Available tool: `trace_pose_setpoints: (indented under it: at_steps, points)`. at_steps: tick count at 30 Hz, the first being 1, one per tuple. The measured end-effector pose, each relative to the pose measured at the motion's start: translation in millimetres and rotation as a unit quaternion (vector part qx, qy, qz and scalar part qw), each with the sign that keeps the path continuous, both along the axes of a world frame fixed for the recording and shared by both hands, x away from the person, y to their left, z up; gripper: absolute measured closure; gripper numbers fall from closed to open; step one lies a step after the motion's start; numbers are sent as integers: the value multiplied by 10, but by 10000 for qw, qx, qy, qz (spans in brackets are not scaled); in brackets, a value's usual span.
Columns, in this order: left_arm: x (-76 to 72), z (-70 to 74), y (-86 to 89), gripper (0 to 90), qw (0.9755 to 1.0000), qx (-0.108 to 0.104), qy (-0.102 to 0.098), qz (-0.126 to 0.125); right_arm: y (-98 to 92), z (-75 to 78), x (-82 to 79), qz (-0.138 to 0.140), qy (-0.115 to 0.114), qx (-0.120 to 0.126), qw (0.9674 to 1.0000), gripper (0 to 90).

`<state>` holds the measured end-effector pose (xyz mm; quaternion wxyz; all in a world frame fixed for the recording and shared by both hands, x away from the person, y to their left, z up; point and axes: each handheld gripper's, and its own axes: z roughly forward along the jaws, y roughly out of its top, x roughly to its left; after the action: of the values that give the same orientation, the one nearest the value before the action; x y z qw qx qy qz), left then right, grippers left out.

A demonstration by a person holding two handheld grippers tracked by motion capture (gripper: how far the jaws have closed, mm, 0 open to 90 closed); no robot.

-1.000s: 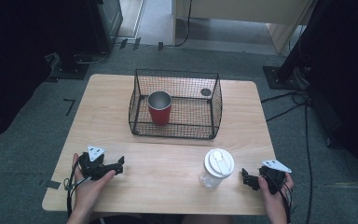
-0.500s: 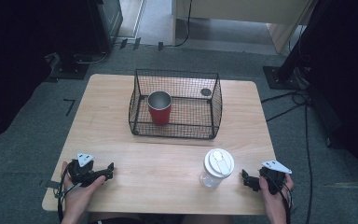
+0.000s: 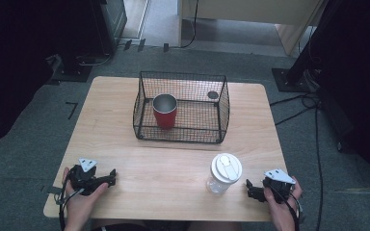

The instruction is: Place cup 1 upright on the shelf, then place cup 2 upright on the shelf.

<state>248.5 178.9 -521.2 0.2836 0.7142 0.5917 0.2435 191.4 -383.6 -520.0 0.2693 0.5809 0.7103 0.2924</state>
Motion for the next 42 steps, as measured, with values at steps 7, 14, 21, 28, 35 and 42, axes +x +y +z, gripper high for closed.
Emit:
trace_pose_setpoints:
  at_steps: [7, 14, 21, 28, 35, 42]
  points:
    - [0, 0, 0, 0, 10000, -2, 0, 2, 91, 134, -84, 288, -222, 513, 9980, 0]
    - [0, 0, 1, 0, 10000, -1, 1, 0, 232, 235, -142, 702, -358, 882, 9930, 0]
    - [18, 0, -15, 0, 10000, -4, 0, 53, 372, 284, -195, 1061, -411, 990, 9886, 0]
    - [20, 0, -18, 0, 10000, -10, -2, 71, 475, 349, -235, 1523, -520, 1252, 9790, 0]
    - [27, 0, -25, 0, 10000, -13, -1, 86, 633, 392, -256, 1741, -599, 1332, 9738, 0]
    - [27, 0, -25, 0, 10000, -10, -3, 87, 761, 503, -242, 1647, -739, 1600, 9705, 0]
